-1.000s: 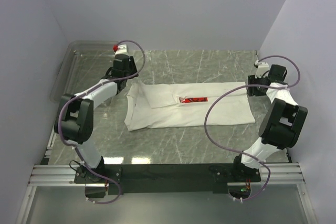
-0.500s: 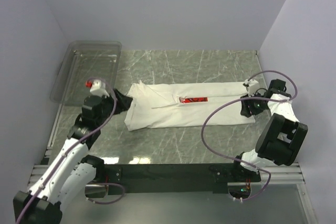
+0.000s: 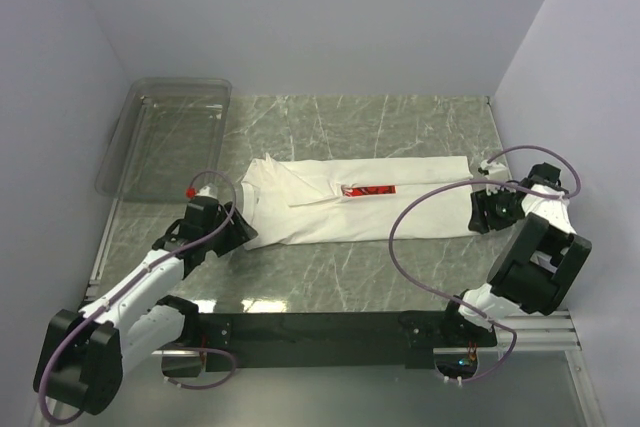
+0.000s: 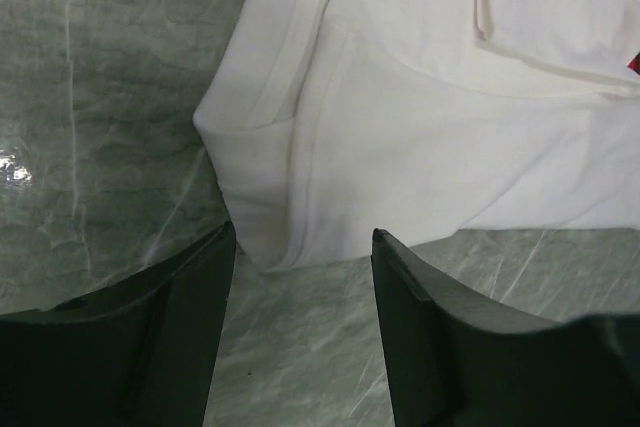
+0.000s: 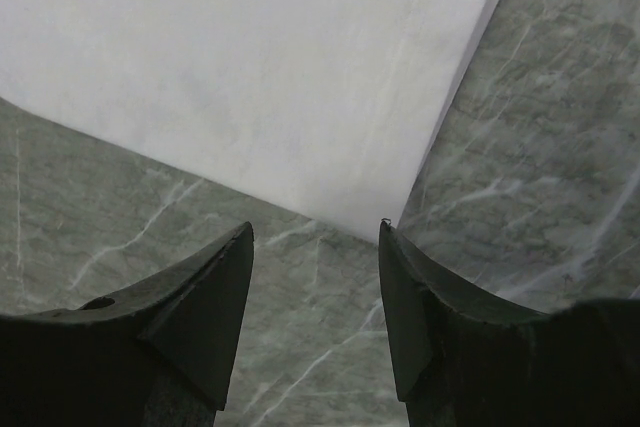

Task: Fold and stack the t-shirts
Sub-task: Fold the tshirt

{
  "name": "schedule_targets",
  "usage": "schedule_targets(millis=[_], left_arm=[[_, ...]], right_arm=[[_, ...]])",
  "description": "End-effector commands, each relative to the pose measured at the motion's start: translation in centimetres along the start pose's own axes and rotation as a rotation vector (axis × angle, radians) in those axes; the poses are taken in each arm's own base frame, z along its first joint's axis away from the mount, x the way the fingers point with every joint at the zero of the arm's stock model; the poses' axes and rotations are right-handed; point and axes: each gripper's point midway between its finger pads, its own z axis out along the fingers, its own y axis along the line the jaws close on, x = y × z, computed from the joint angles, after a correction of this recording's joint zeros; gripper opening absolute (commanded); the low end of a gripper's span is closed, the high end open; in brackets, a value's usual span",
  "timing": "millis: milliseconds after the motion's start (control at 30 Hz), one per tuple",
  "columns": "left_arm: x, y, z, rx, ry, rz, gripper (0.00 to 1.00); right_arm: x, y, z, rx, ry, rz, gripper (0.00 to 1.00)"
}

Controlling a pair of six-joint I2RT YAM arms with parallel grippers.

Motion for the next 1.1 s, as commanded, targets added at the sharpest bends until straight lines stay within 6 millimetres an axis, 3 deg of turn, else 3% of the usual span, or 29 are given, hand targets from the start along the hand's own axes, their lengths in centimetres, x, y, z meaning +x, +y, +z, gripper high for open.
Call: schedule_targets(millis=[0,433,533,567,667,867,1067], left_arm=[[-1.3,-1.4,0.3,0.042,-0.04,-0.011,0.61],[-0.4,-1.4,2.1,0.039,0.033,0.02,0.53],[-0.6,-1.8,1.9,0.054,0.027,0.027,0.31],[-0.9,-1.8,1.7,0.049,0.015,0.028,0.15],[-1.8,-1.6,1.0,0.023,-0.029,0.034,0.01],[-2.2,-1.7,0.5,0.021,-0.046,0.044,0.01],[-1.6,-1.9,0.9,0.036,-0.014,0.048,0.01]], right_arm=[[0.6,-0.3,0.4,-0.002,0.008,0.011,0.6],[1.3,-0.9,0.2,-0.005,0.016,0.053,0.6],[1.6,-1.2,0.1,0.002,0.022,0.062,0.6],[1.7,-1.3,0.0,0.007,0.023,0.065,0.6],[2.1,-1.9,-0.1,0.026,0.025,0.1,0.58],[2.9,-2.0,0.0,0.029,0.046,0.18,0.56],[2.3,-3.9,0.1,0.111,0.012,0.215,0.55]])
